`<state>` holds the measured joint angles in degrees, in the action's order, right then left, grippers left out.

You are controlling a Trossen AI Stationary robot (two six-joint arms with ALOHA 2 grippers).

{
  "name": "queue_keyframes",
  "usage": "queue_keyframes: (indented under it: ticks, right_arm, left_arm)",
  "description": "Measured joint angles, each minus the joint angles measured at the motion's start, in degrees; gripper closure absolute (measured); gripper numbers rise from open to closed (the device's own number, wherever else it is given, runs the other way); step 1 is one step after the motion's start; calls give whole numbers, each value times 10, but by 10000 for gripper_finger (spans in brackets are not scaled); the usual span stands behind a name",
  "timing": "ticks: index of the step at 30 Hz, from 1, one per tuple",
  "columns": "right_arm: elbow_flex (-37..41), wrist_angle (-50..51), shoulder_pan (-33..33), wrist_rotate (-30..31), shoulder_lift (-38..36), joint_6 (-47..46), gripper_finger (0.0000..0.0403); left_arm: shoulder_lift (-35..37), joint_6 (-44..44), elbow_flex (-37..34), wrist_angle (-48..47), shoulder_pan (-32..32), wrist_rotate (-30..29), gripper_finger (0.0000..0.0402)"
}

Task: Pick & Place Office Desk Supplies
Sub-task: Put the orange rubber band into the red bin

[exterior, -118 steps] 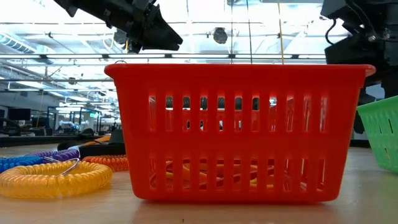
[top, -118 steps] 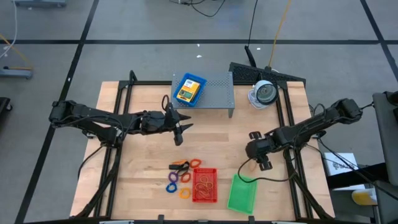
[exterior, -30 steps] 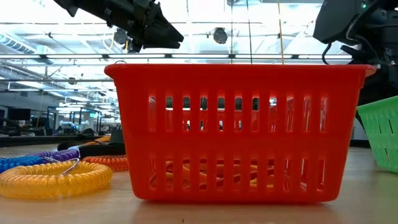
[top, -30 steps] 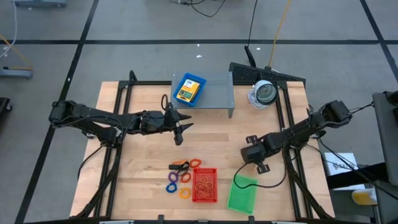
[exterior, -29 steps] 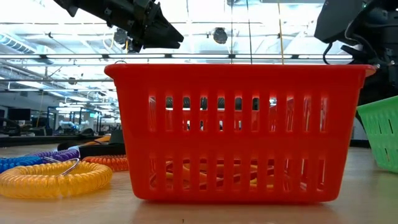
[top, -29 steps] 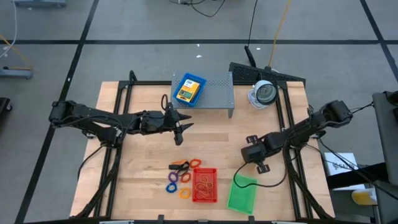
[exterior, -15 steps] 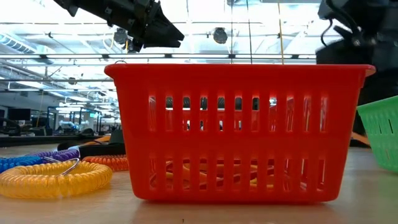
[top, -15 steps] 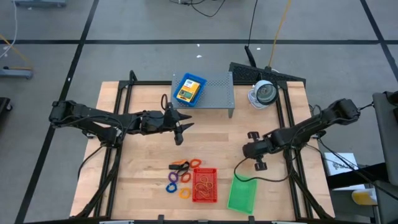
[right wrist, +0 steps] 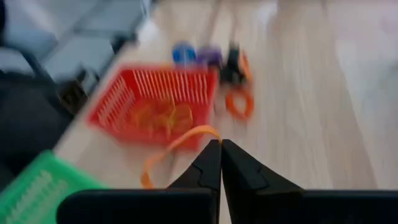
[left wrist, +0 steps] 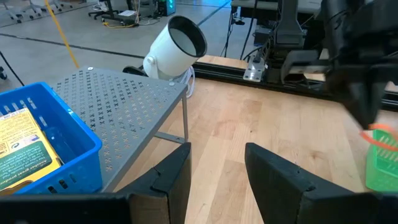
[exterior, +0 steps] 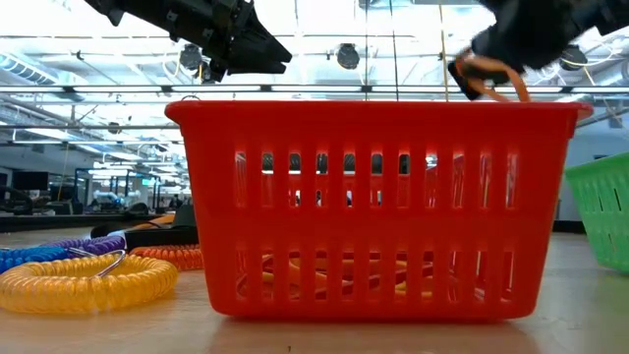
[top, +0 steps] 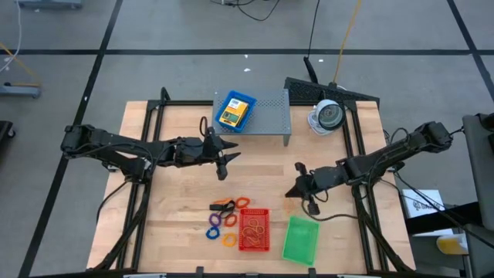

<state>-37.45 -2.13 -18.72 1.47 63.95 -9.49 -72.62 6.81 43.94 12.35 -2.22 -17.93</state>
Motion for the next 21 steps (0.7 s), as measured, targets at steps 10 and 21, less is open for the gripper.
queue_keyframes:
  ticks: [10, 21]
  right_arm:
    - [-1, -271, 35, -87, 104, 31, 403]
    - [-103, -300, 52, -168, 296, 69, 403]
  left_arm:
    - [0, 2, 0, 3, -1, 0, 245]
    - [0, -3, 0, 4, -5, 0, 245]
